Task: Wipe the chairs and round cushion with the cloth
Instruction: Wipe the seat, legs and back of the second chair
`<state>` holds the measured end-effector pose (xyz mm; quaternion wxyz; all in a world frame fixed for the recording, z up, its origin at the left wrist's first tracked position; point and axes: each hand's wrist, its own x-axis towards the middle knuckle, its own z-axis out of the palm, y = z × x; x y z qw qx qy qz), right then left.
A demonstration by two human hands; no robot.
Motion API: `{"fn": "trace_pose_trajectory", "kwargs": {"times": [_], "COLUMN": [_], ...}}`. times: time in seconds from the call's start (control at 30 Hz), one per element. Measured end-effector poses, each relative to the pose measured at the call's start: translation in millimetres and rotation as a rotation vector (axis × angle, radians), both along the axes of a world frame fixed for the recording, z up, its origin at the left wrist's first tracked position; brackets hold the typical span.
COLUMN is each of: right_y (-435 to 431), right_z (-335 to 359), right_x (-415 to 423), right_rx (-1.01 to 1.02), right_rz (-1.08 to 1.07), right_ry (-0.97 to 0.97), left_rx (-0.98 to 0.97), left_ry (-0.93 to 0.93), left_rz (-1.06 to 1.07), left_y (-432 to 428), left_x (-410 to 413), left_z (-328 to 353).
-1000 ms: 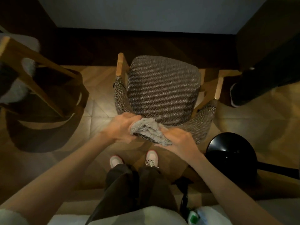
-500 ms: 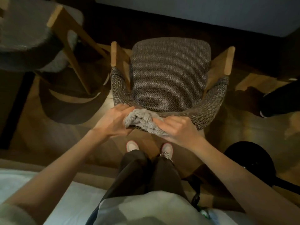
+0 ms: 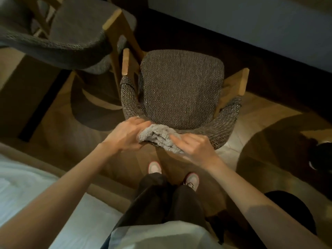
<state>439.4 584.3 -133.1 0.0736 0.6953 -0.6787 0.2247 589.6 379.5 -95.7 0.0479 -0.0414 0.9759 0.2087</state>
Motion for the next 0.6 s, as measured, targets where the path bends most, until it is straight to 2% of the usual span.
{"fn": "trace_pose_trajectory", "kwargs": {"times": [0.27, 0.43, 0.53, 0.6], "right_y": [-83.2, -133.1, -143.1, -140.4], "right_z": [5.1, 13.8, 21.0, 30.0], "right_x": [-3.8, -9.2, -12.5, -15.4], "right_rx": [0.046, 0.250, 0.392, 0.410], "right_rz": [-0.221, -0.377, -0.400, -0.380], "right_ry": [-0.075, -0.215, -0.387, -0.629], "left_rx": [0.002, -0.095, -0.137, -0.065], "left_ry": [-0.049, -0.025, 0.006, 0.086], "left_rz": [0.228, 0.341, 0.443, 0.533], "left_y": [-72.3, -103.2, -95.2, -85.6], "left_x": [-21.6, -45.0, -43.8, -30.7], "left_z": [-0.9, 4.5, 7.9, 12.8]}}
